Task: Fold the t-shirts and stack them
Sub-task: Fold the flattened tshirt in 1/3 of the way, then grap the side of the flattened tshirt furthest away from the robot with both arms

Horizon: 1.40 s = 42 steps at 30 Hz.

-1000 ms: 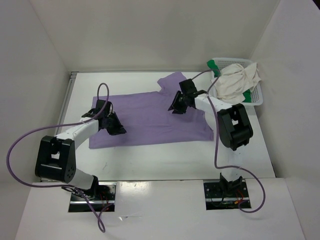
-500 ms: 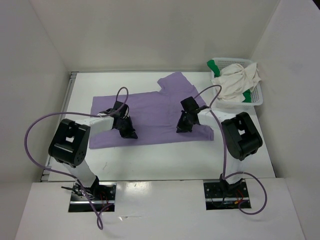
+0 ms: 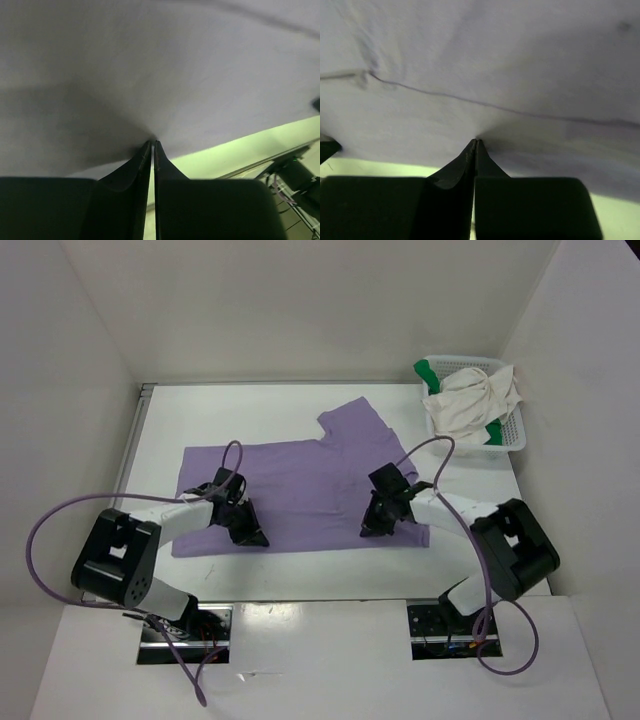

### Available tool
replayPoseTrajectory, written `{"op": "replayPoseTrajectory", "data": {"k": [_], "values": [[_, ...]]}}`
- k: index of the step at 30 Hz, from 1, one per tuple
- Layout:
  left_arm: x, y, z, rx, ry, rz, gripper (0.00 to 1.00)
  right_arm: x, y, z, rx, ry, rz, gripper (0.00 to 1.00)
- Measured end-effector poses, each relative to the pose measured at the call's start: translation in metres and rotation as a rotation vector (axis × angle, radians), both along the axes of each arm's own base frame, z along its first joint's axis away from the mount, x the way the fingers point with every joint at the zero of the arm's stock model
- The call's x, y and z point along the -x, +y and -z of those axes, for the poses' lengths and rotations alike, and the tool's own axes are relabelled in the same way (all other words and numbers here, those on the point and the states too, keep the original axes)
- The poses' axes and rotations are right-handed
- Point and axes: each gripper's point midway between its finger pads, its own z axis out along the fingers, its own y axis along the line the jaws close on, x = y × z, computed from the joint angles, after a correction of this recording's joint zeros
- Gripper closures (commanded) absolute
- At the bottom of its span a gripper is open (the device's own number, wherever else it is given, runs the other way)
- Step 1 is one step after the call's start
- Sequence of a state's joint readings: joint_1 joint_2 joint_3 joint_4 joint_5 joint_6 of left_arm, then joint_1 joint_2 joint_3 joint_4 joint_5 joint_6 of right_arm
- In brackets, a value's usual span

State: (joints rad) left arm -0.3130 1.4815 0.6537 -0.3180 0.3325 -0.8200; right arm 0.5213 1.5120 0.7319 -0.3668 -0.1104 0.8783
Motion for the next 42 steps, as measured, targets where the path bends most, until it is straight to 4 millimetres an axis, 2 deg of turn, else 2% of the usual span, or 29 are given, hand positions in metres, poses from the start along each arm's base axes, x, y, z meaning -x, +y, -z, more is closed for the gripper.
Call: {"op": "replayPoseTrajectory", "data": {"k": [2,4,6,8,10,12,14,16,18,19,22,24,29,34,42], "values": [[0.014,0.004,-0.003,-0.013,0.044,0.001,0.88,0.009,-0.005,-0.005,0.005,0.018,0.002,0.95],[0.019,0.009,-0.009,-0.026,0.075,-0.007,0.88,0.008,-0.005,-0.014,0.002,0.012,0.004,0.94],[0.004,0.013,-0.028,-0.027,0.057,-0.036,0.88,-0.005,0.0,-0.031,-0.013,-0.013,0.002,0.92],[-0.036,0.02,-0.059,-0.016,-0.044,-0.095,0.9,-0.029,0.008,-0.056,-0.046,-0.086,-0.002,0.94],[-0.087,0.036,-0.096,-0.003,-0.192,-0.176,0.9,-0.057,0.019,-0.086,-0.084,-0.176,-0.017,0.98],[-0.134,0.064,-0.124,-0.015,-0.31,-0.273,0.89,-0.08,0.029,-0.106,-0.11,-0.238,-0.032,0.99],[-0.175,0.099,-0.135,-0.054,-0.38,-0.369,0.8,-0.101,0.039,-0.119,-0.128,-0.286,-0.056,0.99],[-0.208,0.137,-0.125,-0.109,-0.388,-0.462,0.75,-0.111,0.046,-0.121,-0.132,-0.304,-0.08,0.99],[-0.229,0.169,-0.103,-0.156,-0.368,-0.533,0.65,-0.118,0.05,-0.12,-0.129,-0.31,-0.104,0.99],[-0.236,0.192,-0.083,-0.192,-0.332,-0.575,0.58,-0.121,0.052,-0.118,-0.125,-0.314,-0.123,0.98],[-0.24,0.229,-0.045,-0.258,-0.251,-0.644,0.54,-0.123,0.053,-0.116,-0.115,-0.321,-0.149,0.98],[-0.247,0.244,-0.03,-0.292,-0.227,-0.669,0.51,-0.123,0.052,-0.116,-0.113,-0.325,-0.16,0.98],[-0.276,0.262,-0.029,-0.357,-0.265,-0.69,0.5,-0.122,0.054,-0.111,-0.118,-0.313,-0.182,0.96],[-0.293,0.277,-0.032,-0.436,-0.301,-0.677,0.53,-0.123,0.054,-0.105,-0.115,-0.304,-0.186,0.96],[-0.287,0.285,-0.015,-0.514,-0.267,-0.639,0.57,-0.126,0.055,-0.099,-0.107,-0.294,-0.19,0.93]]}}
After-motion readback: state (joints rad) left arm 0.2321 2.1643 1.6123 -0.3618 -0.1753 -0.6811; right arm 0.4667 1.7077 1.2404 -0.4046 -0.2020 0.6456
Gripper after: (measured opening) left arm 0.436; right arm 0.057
